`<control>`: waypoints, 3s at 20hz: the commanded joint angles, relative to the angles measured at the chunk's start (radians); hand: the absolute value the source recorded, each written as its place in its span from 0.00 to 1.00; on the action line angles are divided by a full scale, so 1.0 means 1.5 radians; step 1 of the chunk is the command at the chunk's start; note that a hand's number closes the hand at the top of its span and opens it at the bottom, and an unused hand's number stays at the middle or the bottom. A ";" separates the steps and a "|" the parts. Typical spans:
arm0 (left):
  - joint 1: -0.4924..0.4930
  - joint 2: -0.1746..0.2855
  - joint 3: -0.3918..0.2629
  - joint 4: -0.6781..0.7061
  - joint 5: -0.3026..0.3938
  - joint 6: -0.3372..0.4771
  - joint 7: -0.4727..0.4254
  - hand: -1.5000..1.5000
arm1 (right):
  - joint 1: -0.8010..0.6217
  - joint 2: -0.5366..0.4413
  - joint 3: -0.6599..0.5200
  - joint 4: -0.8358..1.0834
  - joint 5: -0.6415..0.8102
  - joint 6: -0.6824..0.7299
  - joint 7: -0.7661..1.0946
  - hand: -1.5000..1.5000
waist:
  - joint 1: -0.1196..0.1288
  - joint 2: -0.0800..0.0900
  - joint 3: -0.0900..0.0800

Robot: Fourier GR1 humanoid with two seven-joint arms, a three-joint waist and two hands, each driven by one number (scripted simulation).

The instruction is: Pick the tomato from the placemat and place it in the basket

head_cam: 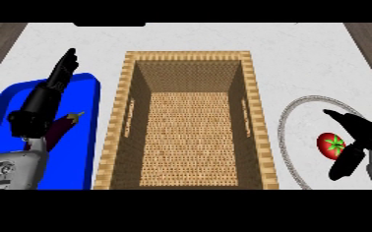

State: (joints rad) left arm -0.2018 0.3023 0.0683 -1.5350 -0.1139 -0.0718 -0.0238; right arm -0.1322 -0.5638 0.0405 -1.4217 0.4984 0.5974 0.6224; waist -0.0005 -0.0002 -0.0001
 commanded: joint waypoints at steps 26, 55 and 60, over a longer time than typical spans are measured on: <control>-0.022 -0.001 0.042 -0.020 0.001 -0.041 0.034 0.50 | 0.009 -0.052 0.072 0.030 0.264 -0.276 -0.400 1.00 | -0.002 0.000 0.001; -0.027 -0.030 0.012 -0.009 -0.047 -0.020 0.032 0.50 | -0.530 0.023 -0.086 -0.377 -0.398 -0.125 0.173 1.00 | 0.003 -0.003 -0.002; -0.003 -0.037 0.012 -0.030 -0.038 -0.027 0.025 0.50 | -0.611 0.107 0.034 -0.376 -0.358 -0.186 0.286 1.00 | 0.007 -0.003 -0.001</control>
State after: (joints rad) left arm -0.2144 0.2676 0.1092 -1.5586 -0.1562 -0.1201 0.0019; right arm -0.9509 -0.4704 -0.0159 -1.9981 -0.0592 0.3605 0.9165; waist 0.0056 -0.0057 -0.0029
